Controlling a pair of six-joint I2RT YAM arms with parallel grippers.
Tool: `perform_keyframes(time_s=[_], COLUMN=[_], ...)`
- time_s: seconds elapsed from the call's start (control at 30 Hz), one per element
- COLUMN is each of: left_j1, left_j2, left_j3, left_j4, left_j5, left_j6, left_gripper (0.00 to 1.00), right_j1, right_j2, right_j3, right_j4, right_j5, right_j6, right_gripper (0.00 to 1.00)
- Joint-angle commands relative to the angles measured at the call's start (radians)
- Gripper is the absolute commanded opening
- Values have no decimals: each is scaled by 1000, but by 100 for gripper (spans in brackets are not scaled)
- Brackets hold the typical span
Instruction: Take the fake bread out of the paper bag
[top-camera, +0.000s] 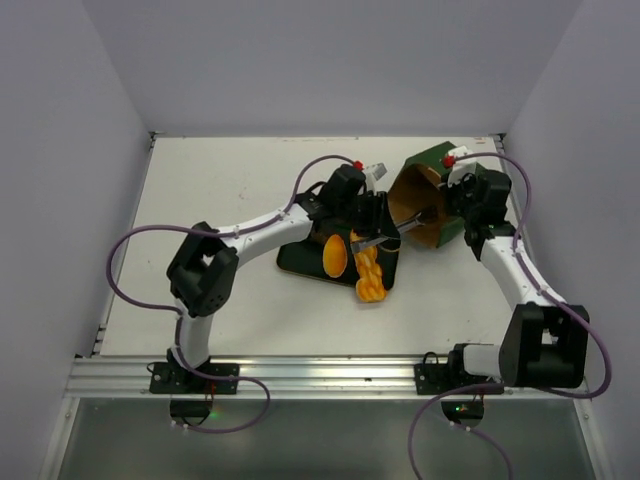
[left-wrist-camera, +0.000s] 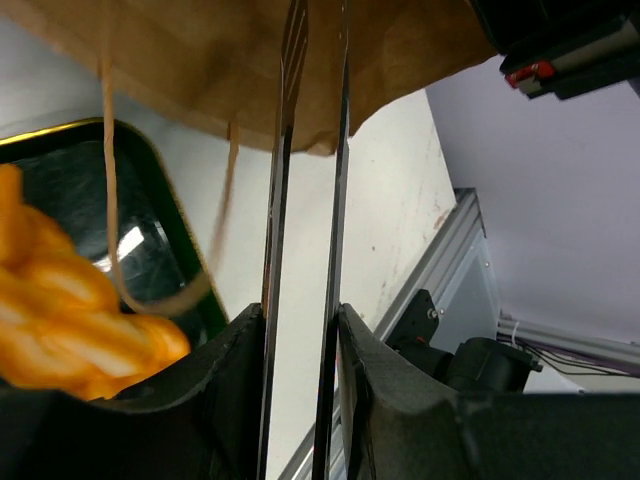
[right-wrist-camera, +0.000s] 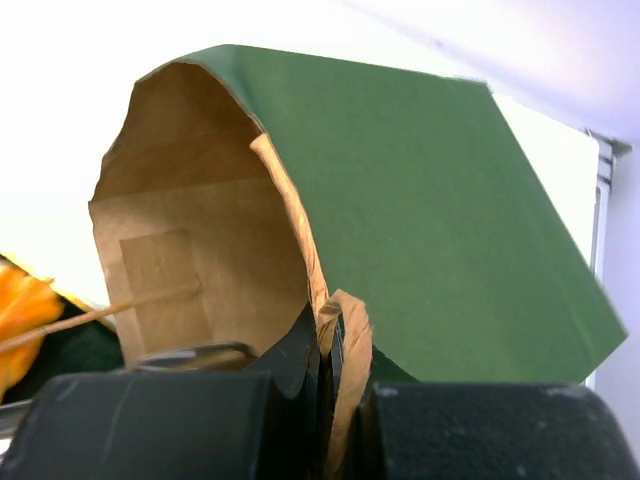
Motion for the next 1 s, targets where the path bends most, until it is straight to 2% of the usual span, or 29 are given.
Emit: perform_keyframes(time_s=[0.0, 0.07, 0.2, 0.33, 0.57, 0.77, 0.97], left_j1=[42, 56, 100, 114, 104, 102, 102], left_j2=[-92, -125, -184, -227, -243, -252, -302], left_j3=[-19, -37, -91, -105, -105, -130, -151], left_j4=[-43, -72, -90, -103, -95, -81, -107], left_j5=[-19, -30, -37, -39, -39, -33, -60], left_j6=[58, 77, 111, 160, 252, 273, 311], left_gripper=[36, 36, 34, 34, 33, 32, 32], right_j1=[-2, -2, -2, -2, -2, -2, -1], right_j2=[65, 86, 100, 91, 92, 131, 232], right_j3=[72, 111, 134, 135, 165, 194, 329], right_j4=[124, 104, 27, -5, -56, -48, -59], right_j5=[172, 156, 13, -37, -55, -41, -36], right_j6=[91, 82, 28, 0, 6, 51, 129], right_gripper=[0, 0, 0, 0, 1, 4, 3])
